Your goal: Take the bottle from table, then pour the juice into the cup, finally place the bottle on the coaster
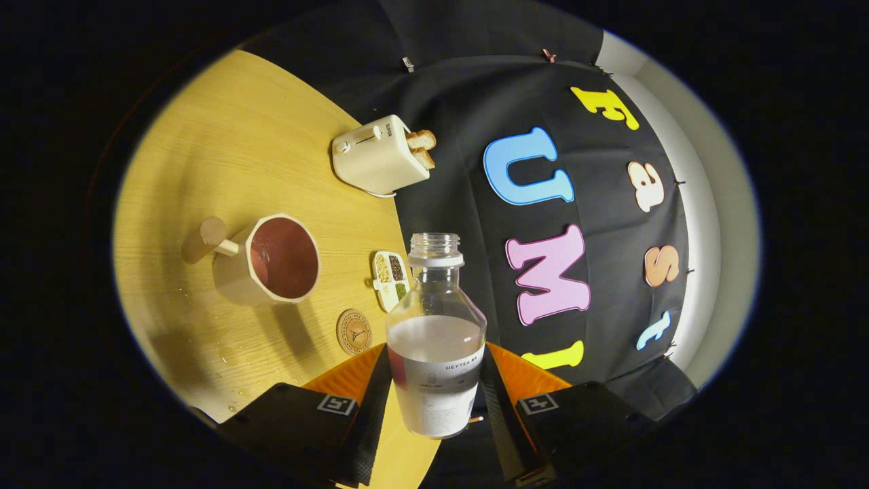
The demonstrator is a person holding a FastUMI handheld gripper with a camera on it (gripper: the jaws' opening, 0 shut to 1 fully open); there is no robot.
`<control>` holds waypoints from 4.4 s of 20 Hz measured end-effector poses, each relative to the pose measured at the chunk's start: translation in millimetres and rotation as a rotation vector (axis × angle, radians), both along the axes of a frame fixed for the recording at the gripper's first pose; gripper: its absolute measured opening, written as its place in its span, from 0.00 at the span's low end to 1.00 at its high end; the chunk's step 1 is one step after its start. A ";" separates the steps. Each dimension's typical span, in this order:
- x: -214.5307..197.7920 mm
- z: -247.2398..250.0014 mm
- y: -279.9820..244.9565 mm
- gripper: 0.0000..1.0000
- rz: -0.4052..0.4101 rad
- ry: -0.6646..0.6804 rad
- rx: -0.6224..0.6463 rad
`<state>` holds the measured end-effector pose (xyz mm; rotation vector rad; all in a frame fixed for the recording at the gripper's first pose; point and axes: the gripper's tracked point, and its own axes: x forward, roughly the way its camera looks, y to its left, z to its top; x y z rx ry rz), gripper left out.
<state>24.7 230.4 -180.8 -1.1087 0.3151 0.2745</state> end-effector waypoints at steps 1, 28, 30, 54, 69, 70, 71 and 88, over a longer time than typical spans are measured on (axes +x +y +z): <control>-0.5 -2.7 2.0 0.72 0.007 0.004 -0.019; 2.9 -32.5 3.1 0.71 0.138 0.051 -0.308; 3.3 -29.7 4.2 0.71 0.149 0.043 -0.322; 4.1 -31.4 10.2 0.72 0.222 0.023 -0.469; 11.0 -31.9 8.9 0.71 0.244 0.002 -0.508; 10.8 -31.9 8.9 0.71 0.247 0.000 -0.511; 11.7 -32.6 9.1 0.71 0.250 -0.001 -0.514; 20.0 -35.1 10.9 0.72 0.282 -0.021 -0.550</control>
